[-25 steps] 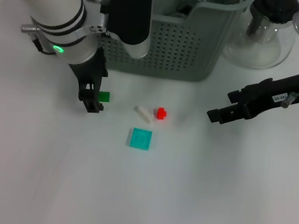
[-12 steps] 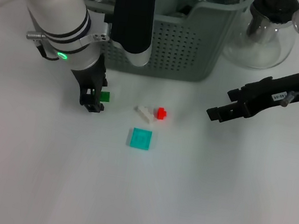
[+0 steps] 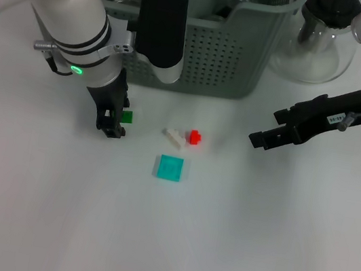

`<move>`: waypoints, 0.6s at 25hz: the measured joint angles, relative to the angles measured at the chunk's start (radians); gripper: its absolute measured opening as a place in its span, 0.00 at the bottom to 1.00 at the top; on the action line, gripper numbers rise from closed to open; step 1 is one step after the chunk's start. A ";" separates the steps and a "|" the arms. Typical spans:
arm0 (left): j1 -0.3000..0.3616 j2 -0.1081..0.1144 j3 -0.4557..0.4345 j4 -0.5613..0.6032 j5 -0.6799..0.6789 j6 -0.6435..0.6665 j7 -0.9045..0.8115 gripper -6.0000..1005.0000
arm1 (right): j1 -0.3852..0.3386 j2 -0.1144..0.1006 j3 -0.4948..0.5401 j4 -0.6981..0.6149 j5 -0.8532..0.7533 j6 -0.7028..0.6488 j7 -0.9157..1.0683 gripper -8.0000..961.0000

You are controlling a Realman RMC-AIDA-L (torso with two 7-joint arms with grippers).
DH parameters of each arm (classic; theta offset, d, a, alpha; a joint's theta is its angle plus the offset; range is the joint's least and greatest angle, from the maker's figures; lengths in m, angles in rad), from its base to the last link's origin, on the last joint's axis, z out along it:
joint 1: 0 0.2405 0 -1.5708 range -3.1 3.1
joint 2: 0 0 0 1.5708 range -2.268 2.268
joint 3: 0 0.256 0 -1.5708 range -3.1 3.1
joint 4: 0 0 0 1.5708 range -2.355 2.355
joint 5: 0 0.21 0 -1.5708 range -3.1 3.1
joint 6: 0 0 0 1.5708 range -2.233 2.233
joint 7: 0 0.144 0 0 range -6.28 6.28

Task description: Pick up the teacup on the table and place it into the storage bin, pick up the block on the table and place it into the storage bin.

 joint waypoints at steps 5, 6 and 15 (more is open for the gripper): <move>-0.002 0.000 0.000 -0.002 0.000 0.000 -0.002 0.49 | -0.002 0.000 0.000 0.000 0.000 0.000 0.000 0.92; -0.003 0.000 0.000 -0.002 0.000 0.000 -0.003 0.47 | -0.002 0.000 0.000 0.000 0.000 0.000 -0.001 0.92; -0.010 0.003 0.002 -0.011 0.003 0.003 -0.017 0.27 | -0.002 0.000 0.001 0.000 0.000 -0.001 -0.002 0.92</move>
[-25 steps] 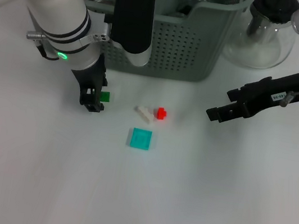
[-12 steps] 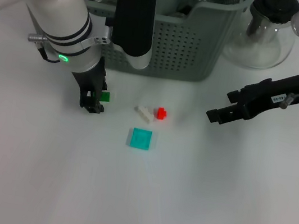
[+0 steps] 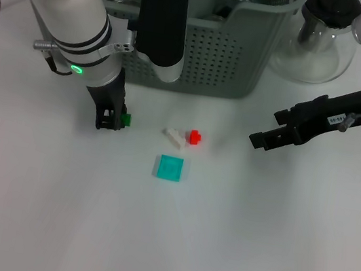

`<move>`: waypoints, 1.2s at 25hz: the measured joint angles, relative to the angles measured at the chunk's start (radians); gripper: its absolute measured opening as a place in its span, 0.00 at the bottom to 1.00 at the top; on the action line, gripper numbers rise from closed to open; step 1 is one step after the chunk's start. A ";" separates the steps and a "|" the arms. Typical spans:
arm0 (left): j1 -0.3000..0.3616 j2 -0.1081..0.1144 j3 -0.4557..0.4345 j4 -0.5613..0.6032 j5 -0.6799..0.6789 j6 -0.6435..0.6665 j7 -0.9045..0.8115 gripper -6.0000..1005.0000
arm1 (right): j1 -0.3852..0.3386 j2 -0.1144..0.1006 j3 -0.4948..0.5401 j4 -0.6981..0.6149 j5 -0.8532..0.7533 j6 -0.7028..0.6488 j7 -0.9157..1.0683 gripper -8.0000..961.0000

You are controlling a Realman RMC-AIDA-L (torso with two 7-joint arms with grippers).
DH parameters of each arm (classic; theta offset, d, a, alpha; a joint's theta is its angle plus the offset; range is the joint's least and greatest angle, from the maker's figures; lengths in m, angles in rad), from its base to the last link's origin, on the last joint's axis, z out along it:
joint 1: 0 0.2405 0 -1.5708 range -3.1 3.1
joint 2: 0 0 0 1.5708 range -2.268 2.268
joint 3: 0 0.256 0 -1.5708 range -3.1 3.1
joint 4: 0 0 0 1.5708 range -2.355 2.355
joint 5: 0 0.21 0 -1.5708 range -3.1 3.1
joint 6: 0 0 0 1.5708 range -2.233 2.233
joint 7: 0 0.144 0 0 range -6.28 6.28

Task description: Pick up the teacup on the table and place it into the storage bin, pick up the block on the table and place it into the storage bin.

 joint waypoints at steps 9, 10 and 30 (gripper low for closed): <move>0.067 -0.004 -0.042 0.193 -0.005 0.147 -0.034 0.20 | -0.003 -0.004 0.005 -0.007 0.000 -0.008 0.001 0.92; 0.082 -0.004 -0.063 0.233 -0.014 0.185 -0.040 0.20 | -0.004 -0.004 0.005 -0.007 0.000 -0.008 0.001 0.92; -0.087 0.247 -0.747 0.179 -0.543 0.395 -0.317 0.20 | 0.010 -0.002 -0.002 -0.009 0.000 -0.008 -0.002 0.92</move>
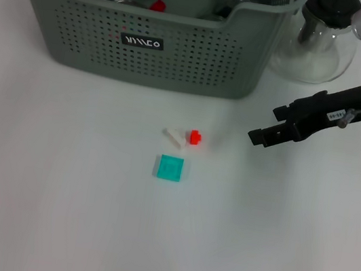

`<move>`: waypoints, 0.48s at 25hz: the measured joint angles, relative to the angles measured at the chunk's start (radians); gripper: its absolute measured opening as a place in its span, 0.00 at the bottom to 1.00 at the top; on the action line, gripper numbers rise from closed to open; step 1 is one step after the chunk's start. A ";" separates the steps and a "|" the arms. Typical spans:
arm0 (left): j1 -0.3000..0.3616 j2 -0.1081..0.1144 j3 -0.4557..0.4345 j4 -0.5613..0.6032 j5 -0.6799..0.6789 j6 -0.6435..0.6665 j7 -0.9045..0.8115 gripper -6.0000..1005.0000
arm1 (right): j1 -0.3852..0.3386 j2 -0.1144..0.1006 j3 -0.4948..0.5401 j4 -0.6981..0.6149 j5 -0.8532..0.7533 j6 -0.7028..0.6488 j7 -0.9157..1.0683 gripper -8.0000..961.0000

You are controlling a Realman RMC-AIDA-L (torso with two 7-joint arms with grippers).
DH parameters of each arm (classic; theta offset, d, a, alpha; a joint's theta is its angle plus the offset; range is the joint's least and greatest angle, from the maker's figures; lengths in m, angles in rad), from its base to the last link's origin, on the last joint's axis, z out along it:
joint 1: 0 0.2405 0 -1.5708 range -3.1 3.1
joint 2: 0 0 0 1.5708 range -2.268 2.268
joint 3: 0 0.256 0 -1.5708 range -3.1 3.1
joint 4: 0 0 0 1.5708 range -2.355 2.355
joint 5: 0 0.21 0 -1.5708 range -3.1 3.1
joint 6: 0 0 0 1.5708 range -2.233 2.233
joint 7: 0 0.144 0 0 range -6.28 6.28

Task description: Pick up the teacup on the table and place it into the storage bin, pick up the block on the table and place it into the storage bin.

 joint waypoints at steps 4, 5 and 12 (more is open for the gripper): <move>-0.037 0.009 0.016 -0.016 0.146 -0.157 -0.079 0.20 | 0.006 0.001 0.000 -0.001 0.000 -0.001 -0.001 0.92; -0.039 0.008 0.026 -0.014 0.177 -0.186 -0.093 0.20 | 0.007 0.002 0.000 -0.001 0.000 -0.001 -0.001 0.92; -0.034 -0.014 0.077 -0.015 0.282 -0.247 -0.105 0.20 | 0.007 -0.001 0.000 -0.002 0.000 -0.002 -0.002 0.92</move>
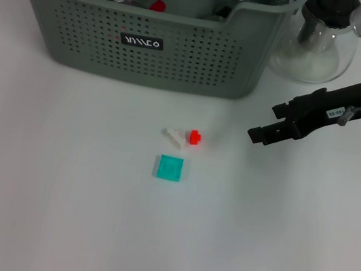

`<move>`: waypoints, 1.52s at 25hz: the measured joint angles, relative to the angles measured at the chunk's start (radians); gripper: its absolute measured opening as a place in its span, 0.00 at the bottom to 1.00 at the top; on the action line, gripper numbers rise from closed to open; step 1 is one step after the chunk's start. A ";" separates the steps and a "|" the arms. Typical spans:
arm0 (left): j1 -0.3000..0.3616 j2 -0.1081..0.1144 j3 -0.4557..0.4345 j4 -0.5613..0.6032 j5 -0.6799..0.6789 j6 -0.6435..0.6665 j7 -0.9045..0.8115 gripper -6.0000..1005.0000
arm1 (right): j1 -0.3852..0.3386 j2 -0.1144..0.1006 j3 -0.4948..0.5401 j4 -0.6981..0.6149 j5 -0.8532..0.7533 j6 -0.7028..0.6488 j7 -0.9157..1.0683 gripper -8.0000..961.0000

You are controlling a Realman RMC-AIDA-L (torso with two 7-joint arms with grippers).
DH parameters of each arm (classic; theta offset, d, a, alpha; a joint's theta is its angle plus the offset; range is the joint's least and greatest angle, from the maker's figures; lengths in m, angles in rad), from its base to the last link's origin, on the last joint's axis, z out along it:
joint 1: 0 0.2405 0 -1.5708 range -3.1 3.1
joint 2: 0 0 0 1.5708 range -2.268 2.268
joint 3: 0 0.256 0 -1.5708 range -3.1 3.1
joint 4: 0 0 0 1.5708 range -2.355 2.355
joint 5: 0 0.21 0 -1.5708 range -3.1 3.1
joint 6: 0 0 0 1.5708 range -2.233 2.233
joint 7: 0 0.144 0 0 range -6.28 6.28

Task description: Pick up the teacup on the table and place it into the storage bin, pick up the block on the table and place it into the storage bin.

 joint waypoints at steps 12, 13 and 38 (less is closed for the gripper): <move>0.072 -0.021 -0.032 0.110 -0.137 0.139 0.107 0.64 | 0.001 -0.003 0.000 -0.001 0.000 -0.008 0.000 0.92; 0.090 -0.027 -0.040 0.135 -0.185 0.190 0.136 0.65 | 0.001 -0.004 0.000 -0.001 0.000 -0.008 0.000 0.92; 0.243 -0.240 0.818 0.189 0.012 0.173 0.269 0.69 | -0.006 -0.009 0.004 0.002 0.000 -0.003 0.000 0.92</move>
